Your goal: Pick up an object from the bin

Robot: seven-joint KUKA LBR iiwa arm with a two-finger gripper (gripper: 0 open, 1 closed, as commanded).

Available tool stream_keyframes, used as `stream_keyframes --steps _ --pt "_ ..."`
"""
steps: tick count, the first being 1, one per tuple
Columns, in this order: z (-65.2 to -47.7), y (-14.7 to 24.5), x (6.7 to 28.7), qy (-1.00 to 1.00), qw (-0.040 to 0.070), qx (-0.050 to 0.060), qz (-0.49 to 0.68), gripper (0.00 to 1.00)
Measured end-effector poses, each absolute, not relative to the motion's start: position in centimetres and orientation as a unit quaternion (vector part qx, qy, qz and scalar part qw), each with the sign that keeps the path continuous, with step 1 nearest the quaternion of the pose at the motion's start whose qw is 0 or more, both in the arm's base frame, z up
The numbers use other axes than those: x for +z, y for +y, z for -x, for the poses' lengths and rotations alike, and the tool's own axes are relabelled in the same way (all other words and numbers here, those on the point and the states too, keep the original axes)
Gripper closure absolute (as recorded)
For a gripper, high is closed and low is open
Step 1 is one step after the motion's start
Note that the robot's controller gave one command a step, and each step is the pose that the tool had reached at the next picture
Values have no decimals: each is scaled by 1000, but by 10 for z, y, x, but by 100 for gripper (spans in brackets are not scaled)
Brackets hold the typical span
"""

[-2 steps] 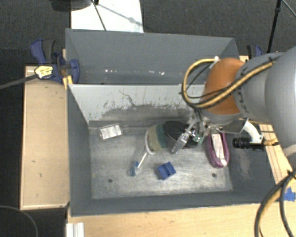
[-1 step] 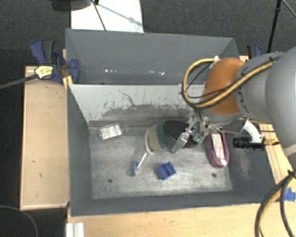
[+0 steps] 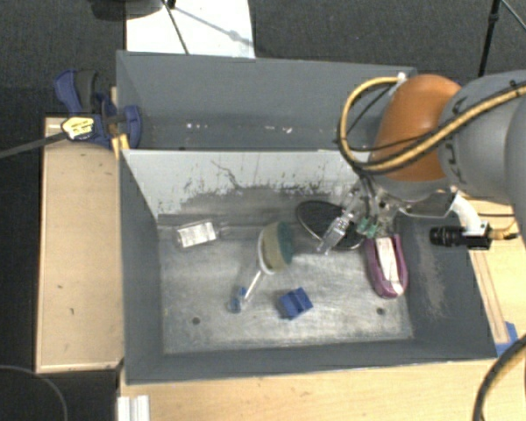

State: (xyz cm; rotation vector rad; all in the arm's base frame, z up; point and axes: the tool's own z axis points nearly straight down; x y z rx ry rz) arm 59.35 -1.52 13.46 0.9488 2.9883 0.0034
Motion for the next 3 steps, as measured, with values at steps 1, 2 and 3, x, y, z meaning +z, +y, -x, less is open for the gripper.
stream_keyframes --steps 1,2,3 --pt "-594 -15 155 954 2 1 -299 100" --pt "-595 -15 176 955 2 1 -295 100" --pt "-596 -15 184 956 3 0 -292 100"
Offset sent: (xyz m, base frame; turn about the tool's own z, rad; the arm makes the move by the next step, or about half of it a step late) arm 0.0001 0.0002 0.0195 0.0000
